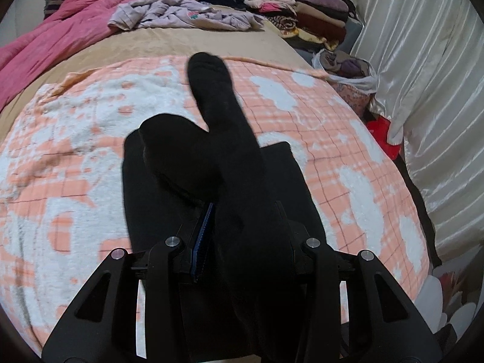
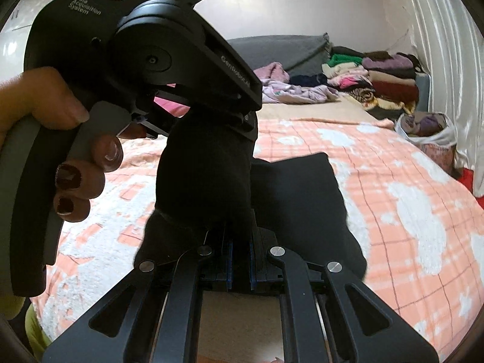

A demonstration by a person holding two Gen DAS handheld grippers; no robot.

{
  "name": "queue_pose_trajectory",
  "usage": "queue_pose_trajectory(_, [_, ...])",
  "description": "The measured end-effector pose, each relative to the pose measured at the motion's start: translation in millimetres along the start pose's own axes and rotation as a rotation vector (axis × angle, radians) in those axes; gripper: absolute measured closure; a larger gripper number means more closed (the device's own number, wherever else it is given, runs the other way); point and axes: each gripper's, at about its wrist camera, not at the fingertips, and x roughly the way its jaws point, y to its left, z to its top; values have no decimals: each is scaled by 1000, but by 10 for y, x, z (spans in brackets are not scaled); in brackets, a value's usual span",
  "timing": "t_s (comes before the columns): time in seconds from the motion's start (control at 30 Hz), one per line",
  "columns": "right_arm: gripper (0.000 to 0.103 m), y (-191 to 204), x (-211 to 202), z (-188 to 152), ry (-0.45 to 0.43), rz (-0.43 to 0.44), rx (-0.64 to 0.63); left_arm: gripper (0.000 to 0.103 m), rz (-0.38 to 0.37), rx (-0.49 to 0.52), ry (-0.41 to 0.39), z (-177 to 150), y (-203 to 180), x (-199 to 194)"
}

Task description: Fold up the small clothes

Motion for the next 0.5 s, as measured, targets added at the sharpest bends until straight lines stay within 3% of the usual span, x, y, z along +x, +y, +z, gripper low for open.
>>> queue_pose_trajectory(0.4, [96,-212,49,-120,39,12,68,69,22,48,31,-42,-246,240])
queue_pose_trajectory(0.5, [96,-245,64,-137,49,18,89,61,0,43,42,-44,-260,277])
